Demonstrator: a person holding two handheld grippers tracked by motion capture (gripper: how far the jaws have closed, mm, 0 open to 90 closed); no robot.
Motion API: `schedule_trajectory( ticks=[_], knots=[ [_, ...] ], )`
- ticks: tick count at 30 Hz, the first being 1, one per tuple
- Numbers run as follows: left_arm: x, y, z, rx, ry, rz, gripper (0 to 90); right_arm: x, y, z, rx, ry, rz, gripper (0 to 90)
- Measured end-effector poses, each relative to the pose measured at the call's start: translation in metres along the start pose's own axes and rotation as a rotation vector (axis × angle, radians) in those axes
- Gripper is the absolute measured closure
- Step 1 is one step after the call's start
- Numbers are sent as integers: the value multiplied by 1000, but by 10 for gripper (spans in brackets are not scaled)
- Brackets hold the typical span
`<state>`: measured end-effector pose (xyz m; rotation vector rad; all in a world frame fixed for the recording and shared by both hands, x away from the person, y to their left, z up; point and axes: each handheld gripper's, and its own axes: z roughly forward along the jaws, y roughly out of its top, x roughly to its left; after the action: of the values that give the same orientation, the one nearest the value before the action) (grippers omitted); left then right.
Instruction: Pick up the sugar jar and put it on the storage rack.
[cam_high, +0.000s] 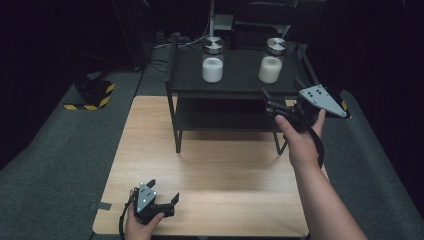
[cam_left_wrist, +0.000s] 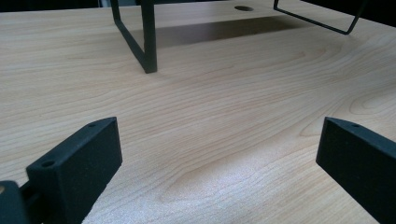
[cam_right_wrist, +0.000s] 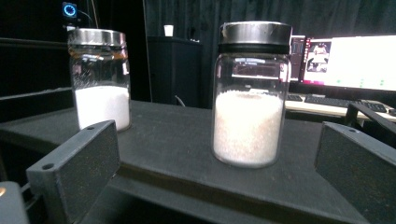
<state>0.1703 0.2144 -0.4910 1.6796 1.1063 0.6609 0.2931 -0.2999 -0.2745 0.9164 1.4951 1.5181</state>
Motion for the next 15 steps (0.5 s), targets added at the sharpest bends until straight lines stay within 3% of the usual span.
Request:
schedule_trajectory(
  ticks=[15],
  knots=[
    [-1, 0, 0, 1, 3, 7, 6, -3, -31, -31, -2, 39, -10, 0]
  ],
)
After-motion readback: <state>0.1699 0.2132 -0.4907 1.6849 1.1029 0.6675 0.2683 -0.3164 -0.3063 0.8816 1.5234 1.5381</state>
